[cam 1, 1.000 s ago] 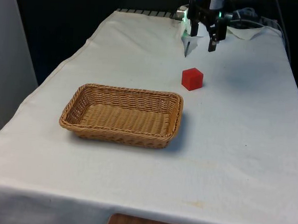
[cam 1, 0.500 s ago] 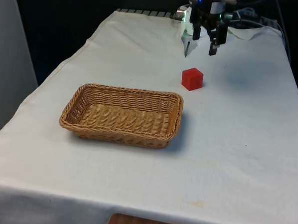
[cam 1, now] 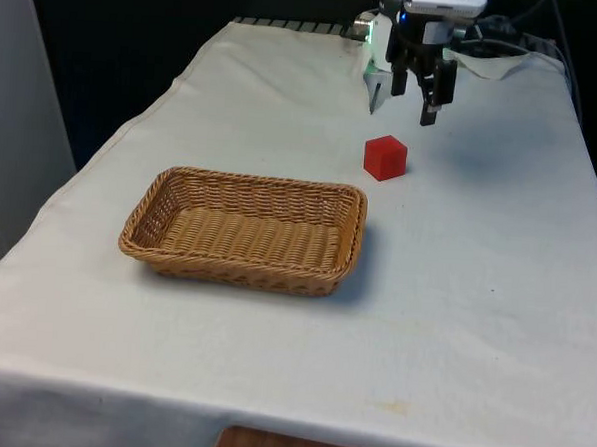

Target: Pick up the cube and place it into the basket.

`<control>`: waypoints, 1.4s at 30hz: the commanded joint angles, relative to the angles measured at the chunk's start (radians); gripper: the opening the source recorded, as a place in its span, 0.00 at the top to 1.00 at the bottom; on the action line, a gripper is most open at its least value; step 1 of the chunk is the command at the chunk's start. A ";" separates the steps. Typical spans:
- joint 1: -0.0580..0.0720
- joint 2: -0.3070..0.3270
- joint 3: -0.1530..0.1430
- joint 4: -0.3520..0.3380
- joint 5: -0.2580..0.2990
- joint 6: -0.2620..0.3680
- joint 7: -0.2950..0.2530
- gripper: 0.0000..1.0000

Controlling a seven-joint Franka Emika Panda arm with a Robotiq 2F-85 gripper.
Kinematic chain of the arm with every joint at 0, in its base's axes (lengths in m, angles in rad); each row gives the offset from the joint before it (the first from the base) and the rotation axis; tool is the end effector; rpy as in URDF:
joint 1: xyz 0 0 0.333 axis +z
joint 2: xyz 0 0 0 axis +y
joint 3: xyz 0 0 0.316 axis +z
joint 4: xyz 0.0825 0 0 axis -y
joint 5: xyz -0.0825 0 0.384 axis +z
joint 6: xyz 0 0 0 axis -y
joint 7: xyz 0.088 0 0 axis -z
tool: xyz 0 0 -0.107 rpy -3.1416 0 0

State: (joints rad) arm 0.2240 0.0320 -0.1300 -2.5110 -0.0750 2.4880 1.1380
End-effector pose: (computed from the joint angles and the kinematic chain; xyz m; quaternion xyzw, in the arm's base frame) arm 0.4571 0.0432 0.2639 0.8810 -0.4717 -0.0085 0.0355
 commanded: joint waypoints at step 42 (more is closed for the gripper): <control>-0.022 0.093 -0.010 -0.092 0.055 0.281 -0.155 0.00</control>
State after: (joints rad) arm 0.2090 0.1280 -0.1570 -2.5960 -0.0570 2.7540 1.0080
